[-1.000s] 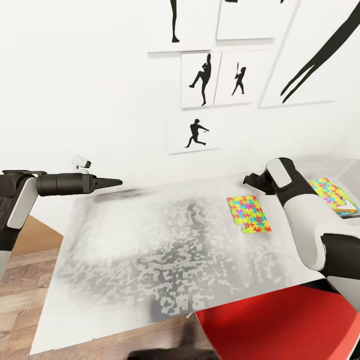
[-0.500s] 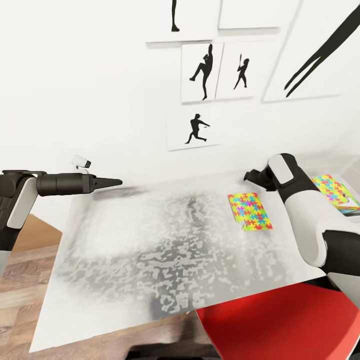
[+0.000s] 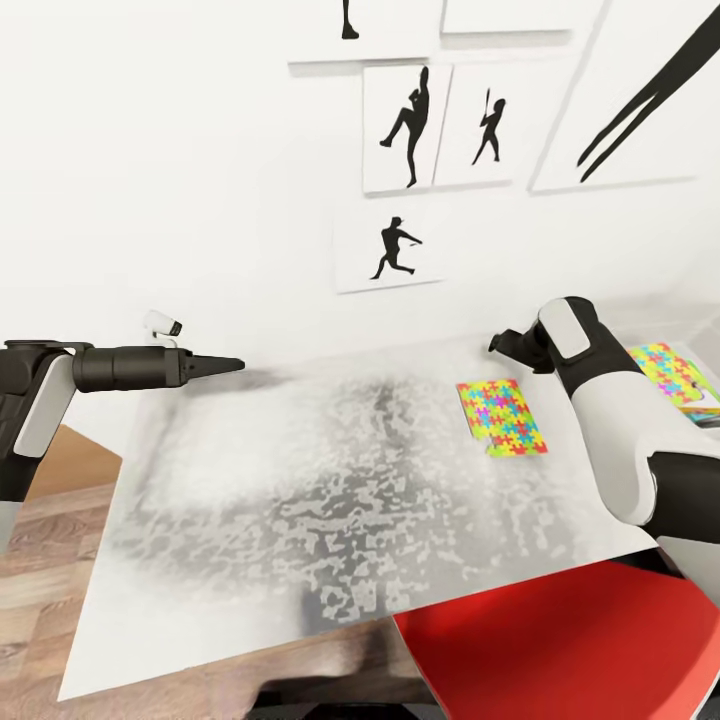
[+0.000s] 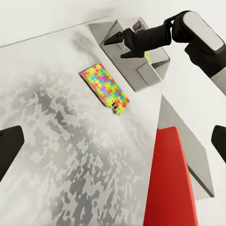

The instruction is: Put all the toys in the child's room - the three board games (two on the bed and one on the table), the two jigsaw puzzles on the table, and the tennis ball on the table - inside the toy box on the table in the child's room.

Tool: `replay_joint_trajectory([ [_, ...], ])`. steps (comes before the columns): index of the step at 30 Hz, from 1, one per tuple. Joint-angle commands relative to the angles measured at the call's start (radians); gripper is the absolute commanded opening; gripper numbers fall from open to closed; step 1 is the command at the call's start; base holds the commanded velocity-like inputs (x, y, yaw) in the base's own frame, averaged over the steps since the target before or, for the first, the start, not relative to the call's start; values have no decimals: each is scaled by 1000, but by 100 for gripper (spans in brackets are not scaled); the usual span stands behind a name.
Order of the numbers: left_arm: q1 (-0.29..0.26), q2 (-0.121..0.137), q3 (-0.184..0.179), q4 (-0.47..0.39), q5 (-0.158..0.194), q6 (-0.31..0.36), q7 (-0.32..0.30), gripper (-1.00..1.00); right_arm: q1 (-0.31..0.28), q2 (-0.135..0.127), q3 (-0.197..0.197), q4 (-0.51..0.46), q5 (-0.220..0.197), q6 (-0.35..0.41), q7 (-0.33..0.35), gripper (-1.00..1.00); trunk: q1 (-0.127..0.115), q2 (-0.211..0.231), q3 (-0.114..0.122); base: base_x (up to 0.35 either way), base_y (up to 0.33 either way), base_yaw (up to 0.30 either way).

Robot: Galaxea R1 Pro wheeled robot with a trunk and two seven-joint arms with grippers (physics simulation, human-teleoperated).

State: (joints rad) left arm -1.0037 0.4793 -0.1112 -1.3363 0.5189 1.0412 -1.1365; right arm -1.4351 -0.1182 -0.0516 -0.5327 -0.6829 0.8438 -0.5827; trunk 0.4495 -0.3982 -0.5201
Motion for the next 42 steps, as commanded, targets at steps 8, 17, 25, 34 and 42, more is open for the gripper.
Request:
replay_joint_trajectory([
  [8, -1, 2, -1, 0, 1, 5, -2, 100, -2, -1, -1, -1, -10, 1, -9, 100, 0, -2, -15, 0, 0, 0],
  [17, -1, 8, -1, 0, 2, 5, -2, 100, -5, -10, -2, -2, -10, 1, -11, 100, 0, -2, -29, 0, 0, 0],
  [25, -1, 24, -2, 0, 3, 5, -3, 100, -13, -35, -5, -3, -9, 6, -9, 100, 0, -2, -43, 0, 0, 0],
  [34, -1, 27, -1, 0, 3, 5, -17, 100, -30, -41, -6, -4, -9, 28, -8, 100, 0, -2, -57, 0, 0, 0],
  [42, -1, 27, -1, 0, 2, 5, -27, 100, -32, -42, -6, -4, -9, 35, -8, 100, 0, -2, -70, 0, 0, 0],
])
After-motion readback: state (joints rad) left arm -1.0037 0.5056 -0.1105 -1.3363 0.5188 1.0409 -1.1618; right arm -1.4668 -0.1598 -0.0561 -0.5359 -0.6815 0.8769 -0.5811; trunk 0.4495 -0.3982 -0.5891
